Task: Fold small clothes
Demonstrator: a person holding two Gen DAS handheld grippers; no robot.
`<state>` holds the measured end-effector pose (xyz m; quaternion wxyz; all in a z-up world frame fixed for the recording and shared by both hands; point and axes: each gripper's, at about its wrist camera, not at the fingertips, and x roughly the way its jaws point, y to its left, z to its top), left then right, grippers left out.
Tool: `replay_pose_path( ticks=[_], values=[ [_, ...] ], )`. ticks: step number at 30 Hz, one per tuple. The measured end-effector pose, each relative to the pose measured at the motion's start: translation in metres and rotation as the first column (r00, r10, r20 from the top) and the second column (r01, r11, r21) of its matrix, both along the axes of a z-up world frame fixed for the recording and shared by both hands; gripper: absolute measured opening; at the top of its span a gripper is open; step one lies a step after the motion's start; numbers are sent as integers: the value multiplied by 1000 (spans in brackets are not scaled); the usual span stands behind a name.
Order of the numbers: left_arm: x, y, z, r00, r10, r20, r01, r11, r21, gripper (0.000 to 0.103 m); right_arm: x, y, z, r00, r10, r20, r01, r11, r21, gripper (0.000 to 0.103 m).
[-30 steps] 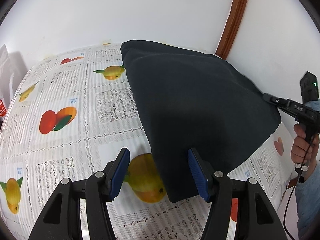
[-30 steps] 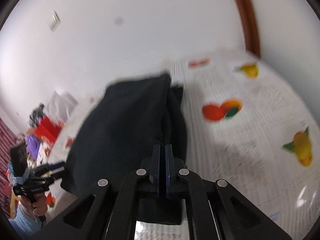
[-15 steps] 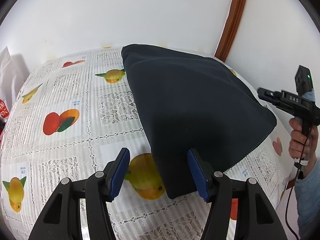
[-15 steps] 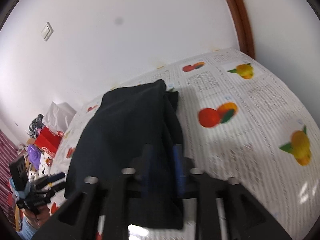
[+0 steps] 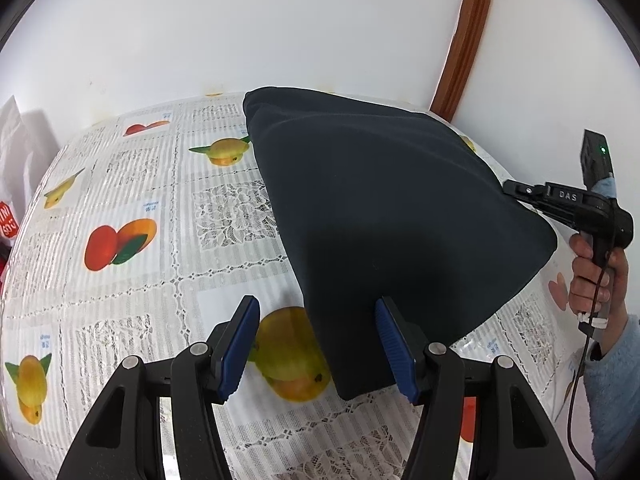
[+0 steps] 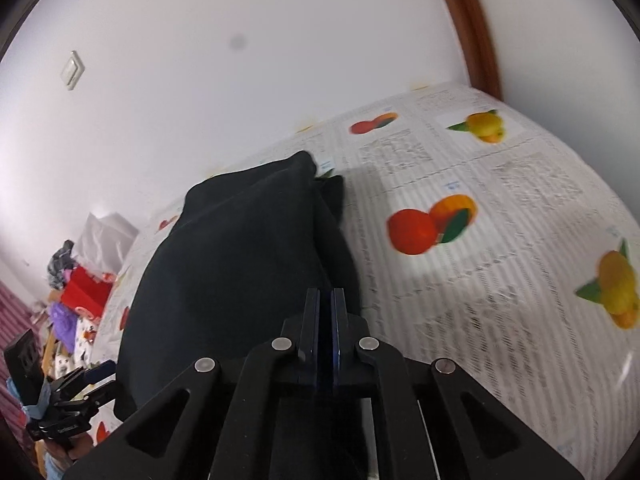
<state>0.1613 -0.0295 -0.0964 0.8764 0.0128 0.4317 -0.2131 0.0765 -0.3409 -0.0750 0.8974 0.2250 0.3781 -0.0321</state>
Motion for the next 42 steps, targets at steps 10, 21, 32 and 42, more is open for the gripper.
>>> replay_pose_path(
  ticks=[10, 21, 32, 42],
  values=[
    [-14, 0, 4, 1000, 6, 19, -6, 1000, 17, 58, -59, 2, 14, 998, -43, -46, 39, 996, -84, 34],
    [-49, 4, 0, 998, -55, 22, 54, 997, 51, 56, -111, 41, 1, 991, 31, -128, -60, 970, -236, 36],
    [-47, -39, -1, 989, -122, 88, 103, 977, 189, 35, -75, 45, -24, 996, 4, -92, -11, 997, -74, 37],
    [-44, -17, 2, 990, -95, 105, 81, 988, 134, 13, -67, 44, -24, 998, 30, -49, -35, 995, -94, 10]
  ],
)
